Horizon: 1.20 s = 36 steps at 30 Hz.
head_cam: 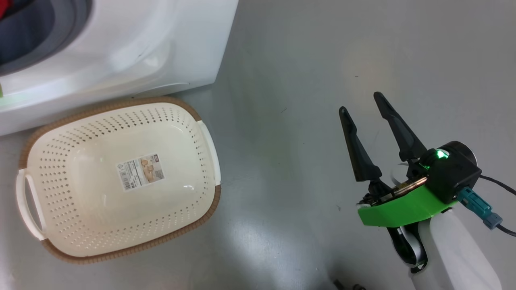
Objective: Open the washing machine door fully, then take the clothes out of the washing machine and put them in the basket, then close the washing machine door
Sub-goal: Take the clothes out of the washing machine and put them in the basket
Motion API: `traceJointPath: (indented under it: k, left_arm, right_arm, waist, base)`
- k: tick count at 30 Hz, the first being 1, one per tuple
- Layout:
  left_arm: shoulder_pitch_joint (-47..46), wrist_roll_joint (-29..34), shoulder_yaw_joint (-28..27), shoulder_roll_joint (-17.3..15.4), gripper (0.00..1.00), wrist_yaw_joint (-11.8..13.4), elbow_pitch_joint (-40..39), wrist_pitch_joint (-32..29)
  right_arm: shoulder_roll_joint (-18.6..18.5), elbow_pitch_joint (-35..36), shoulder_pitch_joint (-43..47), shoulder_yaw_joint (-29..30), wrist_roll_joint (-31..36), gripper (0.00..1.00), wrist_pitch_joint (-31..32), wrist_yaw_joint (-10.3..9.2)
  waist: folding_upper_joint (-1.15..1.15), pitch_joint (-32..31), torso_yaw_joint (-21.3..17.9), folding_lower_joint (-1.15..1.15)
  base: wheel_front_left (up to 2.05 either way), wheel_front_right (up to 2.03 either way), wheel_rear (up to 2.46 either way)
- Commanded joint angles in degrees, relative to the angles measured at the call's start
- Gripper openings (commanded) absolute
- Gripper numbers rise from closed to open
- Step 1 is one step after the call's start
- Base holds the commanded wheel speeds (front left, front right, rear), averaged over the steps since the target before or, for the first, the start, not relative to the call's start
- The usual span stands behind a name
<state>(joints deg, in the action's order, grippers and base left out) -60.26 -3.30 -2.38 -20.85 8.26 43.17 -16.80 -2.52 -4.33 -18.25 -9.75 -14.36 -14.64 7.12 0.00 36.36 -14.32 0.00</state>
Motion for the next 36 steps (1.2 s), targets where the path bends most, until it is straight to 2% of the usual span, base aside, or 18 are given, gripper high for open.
traceJointPath:
  k: [1, 9, 25, 36]
  left_arm:
    - [1.0, -0.4, -1.1, -2.9, 0.00, -0.1, -2.0, 0.8]
    - [2.8, -2.9, -2.0, -1.9, 0.00, -0.5, -5.4, 5.3]
    - [8.6, -9.2, -3.8, 1.4, 0.00, -4.6, -13.1, 17.7]
    - [13.3, -13.0, -3.4, 5.4, 0.00, -7.0, -16.7, 20.8]
  right_arm:
    - [-0.4, 1.1, 0.2, -0.9, -0.3, 1.00, -0.4, 0.36]
    - [-0.4, 0.9, 0.5, -0.6, 0.0, 1.00, -0.4, 0.36]
    - [-0.4, 0.5, 1.0, -0.1, 0.7, 1.00, -0.4, 0.36]
    - [-0.4, 0.5, 2.2, 1.0, 1.0, 1.00, -0.4, 0.36]
  waist:
    - [0.00, -0.1, 0.1, 0.00]
    - [0.00, -1.2, 1.0, 0.00]
    - [0.00, -4.6, 2.9, 0.00]
    - [0.00, -7.9, 4.0, 0.00]
  base:
    - [0.00, 0.00, 0.00]
    - [0.00, 0.00, 0.00]
    - [0.00, 0.00, 0.00]
    - [0.00, 0.00, 0.00]
